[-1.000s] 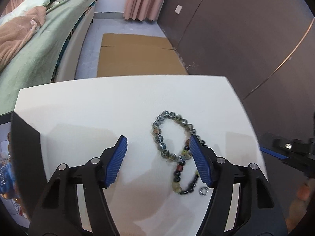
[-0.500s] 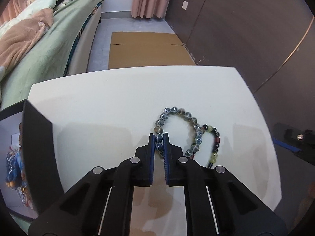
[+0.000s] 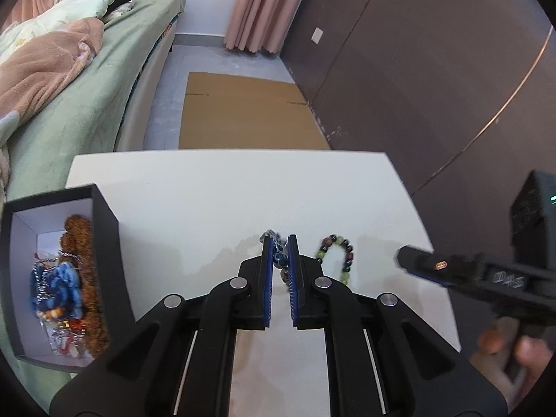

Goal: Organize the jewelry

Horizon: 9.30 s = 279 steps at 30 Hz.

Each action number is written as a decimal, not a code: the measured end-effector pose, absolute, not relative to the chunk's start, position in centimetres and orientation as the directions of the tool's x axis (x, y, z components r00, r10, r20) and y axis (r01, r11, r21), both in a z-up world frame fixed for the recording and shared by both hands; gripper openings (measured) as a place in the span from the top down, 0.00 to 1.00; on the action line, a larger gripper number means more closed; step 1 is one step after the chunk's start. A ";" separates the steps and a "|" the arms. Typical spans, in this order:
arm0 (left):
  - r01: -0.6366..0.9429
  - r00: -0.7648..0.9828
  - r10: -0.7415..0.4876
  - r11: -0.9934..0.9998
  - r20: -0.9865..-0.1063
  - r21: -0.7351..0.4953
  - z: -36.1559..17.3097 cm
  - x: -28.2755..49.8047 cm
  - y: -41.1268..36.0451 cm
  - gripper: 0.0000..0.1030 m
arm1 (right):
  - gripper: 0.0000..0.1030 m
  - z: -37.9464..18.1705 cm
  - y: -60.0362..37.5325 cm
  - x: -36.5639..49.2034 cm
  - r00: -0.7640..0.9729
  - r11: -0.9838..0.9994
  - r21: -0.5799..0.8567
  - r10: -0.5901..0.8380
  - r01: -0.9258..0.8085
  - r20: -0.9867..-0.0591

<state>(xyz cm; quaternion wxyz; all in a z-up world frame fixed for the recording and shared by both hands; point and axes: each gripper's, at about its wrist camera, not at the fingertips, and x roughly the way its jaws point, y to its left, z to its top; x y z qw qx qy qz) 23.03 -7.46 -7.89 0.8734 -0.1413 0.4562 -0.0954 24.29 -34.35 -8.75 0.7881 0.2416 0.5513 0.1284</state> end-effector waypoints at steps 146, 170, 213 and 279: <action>-0.246 0.670 -0.114 0.898 -0.734 -0.364 -3.7 15.7 11.3 0.05 | 0.96 -1.9 -16.9 20.0 0.417 0.814 0.430 0.573 -0.392 -0.705; -0.255 0.680 -0.122 0.885 -0.723 -0.389 -3.1 17.1 12.3 0.05 | 0.40 -1.9 -14.5 21.5 0.411 0.796 0.462 0.600 -0.391 -0.686; -0.066 0.805 -0.057 0.981 -0.591 -0.183 2.5 4.3 0.6 0.05 | 0.07 1.2 -28.4 7.3 0.613 0.921 0.299 0.390 -0.250 -0.687; -0.039 0.788 -0.018 0.996 -0.615 -0.079 2.5 3.8 -1.4 0.05 | 0.07 2.3 -29.4 6.7 0.627 0.949 0.244 0.315 -0.200 -0.712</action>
